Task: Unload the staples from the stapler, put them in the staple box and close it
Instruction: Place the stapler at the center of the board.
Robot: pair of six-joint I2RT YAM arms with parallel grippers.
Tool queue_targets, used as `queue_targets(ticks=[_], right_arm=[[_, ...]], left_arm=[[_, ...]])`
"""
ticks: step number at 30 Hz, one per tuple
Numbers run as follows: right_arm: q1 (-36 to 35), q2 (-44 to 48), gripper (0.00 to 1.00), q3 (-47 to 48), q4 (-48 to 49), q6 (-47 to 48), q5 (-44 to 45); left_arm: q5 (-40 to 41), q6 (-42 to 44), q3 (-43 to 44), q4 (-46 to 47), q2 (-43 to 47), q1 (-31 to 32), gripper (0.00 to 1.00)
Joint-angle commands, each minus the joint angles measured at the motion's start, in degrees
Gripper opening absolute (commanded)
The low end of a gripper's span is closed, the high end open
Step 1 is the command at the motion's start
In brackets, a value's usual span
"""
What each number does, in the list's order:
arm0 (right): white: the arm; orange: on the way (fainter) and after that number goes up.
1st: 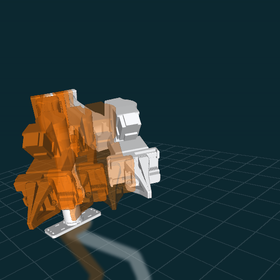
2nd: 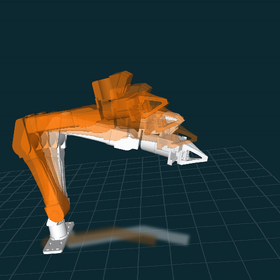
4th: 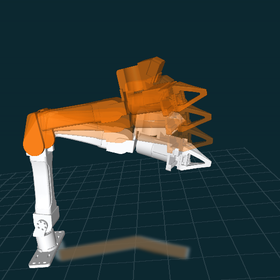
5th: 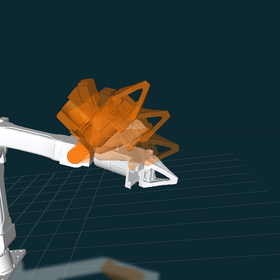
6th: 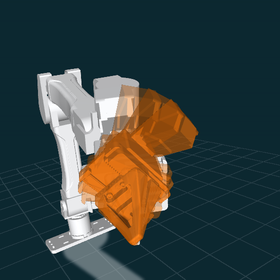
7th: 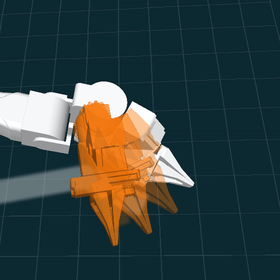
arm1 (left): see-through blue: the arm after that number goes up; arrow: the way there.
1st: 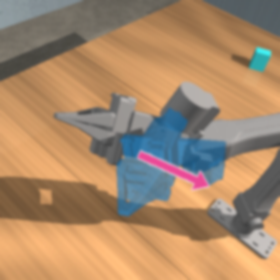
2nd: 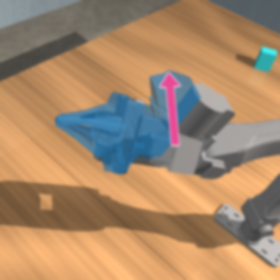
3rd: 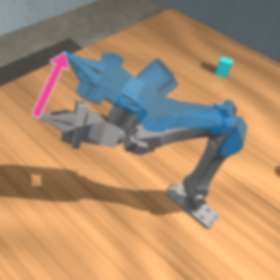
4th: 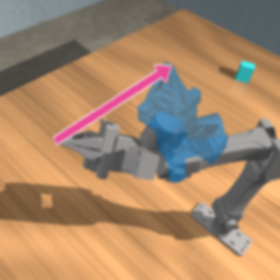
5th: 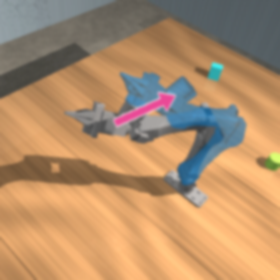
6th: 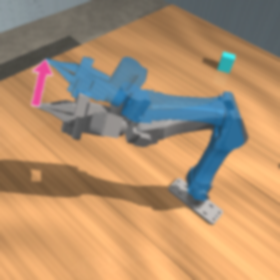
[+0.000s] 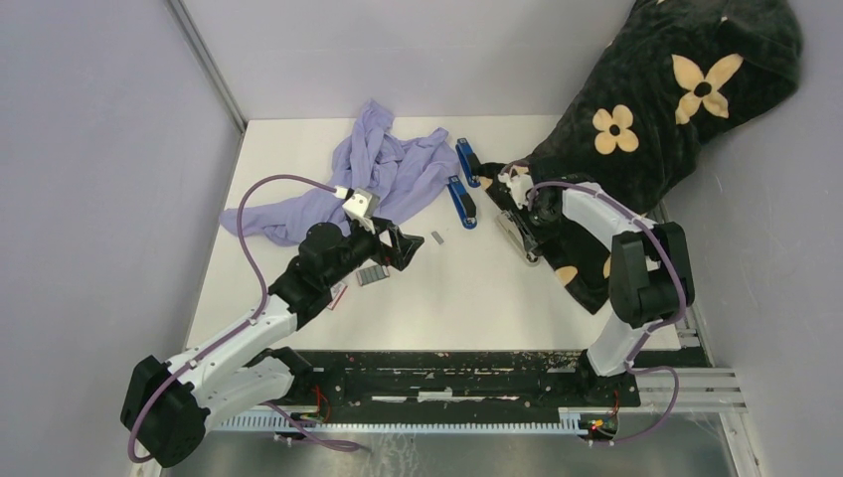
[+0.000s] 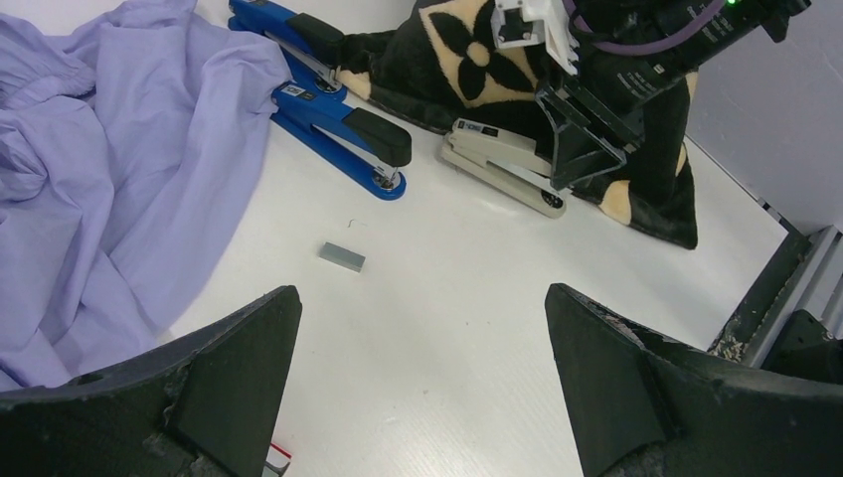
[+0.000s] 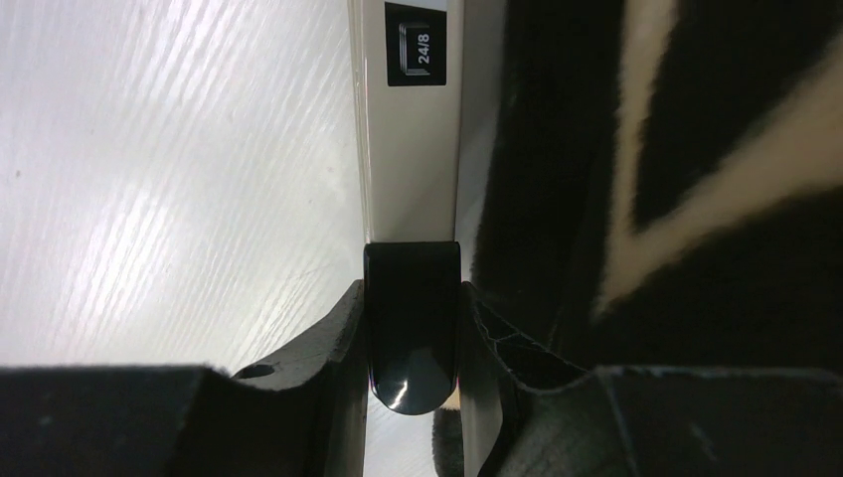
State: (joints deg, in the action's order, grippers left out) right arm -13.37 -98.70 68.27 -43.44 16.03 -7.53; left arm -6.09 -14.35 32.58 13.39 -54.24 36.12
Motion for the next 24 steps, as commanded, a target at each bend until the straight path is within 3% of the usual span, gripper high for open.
queue_targets(ticks=[1,6,13,24], right_arm=[[-1.03,-2.29,0.06,7.01,0.67,-3.71,5.52],[-1.09,-6.04,0.27,10.38,-3.32,-2.88,6.19],[-0.97,-2.63,0.53,9.62,-2.52,-4.03,3.45],[1.71,6.92,0.66,10.64,-6.17,-2.22,-8.68]], left_arm=[[1.01,-1.56,1.41,2.99,0.6,0.14,0.99],[0.5,-2.43,2.66,3.51,-0.56,0.15,0.99],[-0.15,-6.13,3.11,3.55,0.69,0.1,0.99],[1.19,-11.36,5.33,3.51,1.42,0.09,0.99]])
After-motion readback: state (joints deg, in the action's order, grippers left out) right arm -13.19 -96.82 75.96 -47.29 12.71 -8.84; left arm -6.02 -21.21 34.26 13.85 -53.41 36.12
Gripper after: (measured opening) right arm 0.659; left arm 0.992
